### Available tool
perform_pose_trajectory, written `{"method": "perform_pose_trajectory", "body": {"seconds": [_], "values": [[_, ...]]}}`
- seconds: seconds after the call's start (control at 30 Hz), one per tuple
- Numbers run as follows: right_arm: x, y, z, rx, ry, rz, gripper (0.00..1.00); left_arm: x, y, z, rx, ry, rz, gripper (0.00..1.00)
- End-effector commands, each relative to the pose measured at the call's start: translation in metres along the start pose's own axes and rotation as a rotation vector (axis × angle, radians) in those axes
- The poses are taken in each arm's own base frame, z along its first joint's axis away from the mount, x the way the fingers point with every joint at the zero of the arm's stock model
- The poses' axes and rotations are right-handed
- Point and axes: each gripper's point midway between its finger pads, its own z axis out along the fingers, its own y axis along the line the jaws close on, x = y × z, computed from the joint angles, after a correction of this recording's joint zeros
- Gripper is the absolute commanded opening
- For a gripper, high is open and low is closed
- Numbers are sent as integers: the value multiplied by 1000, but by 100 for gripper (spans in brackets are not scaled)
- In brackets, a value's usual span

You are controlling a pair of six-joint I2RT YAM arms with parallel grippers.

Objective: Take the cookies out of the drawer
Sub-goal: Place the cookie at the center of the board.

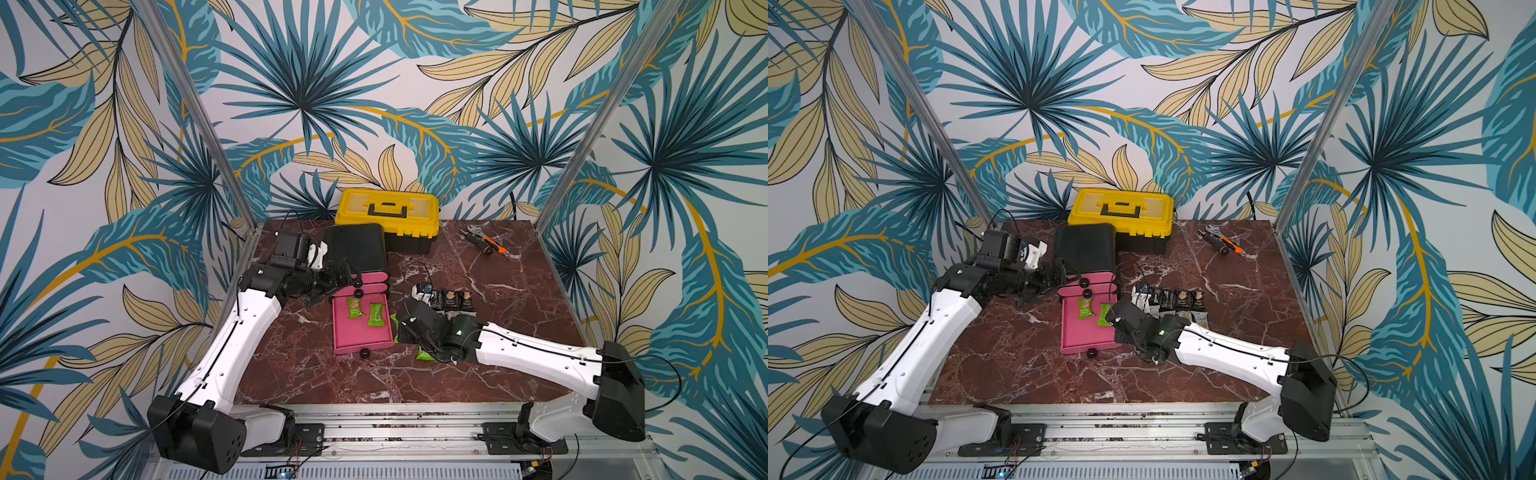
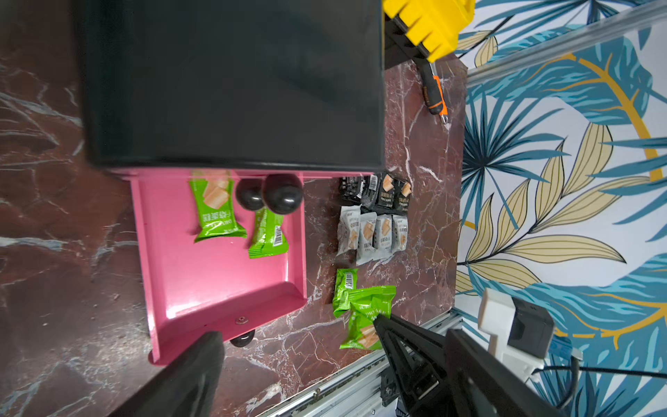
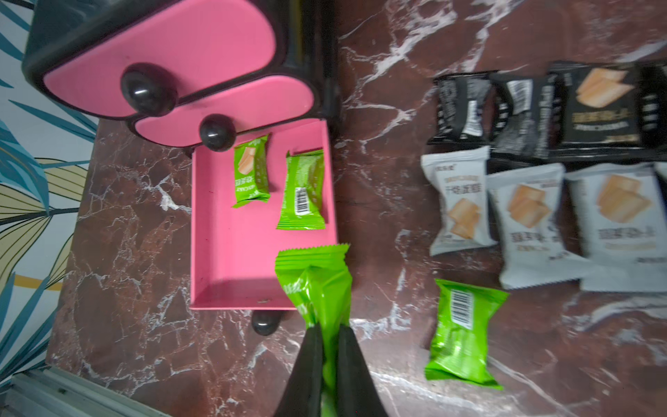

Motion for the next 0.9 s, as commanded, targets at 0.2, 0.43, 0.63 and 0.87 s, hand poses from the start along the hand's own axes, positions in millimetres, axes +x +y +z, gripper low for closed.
{"method": "perform_pose_trajectory", "body": {"seconds": [0.2, 0.43, 0.63, 0.87], "values": [[25, -108, -18, 208, -9, 21, 13, 57, -36, 19, 131, 7, 58, 100], [39, -142, -1, 287, 63, 43, 13, 104, -46, 55, 73, 159, 115, 100], [46, -152, 18, 302, 109, 49, 12, 113, -49, 60, 43, 178, 158, 100], [48, -149, 38, 277, 142, 69, 12, 119, -36, 58, -3, 195, 162, 100]]}}
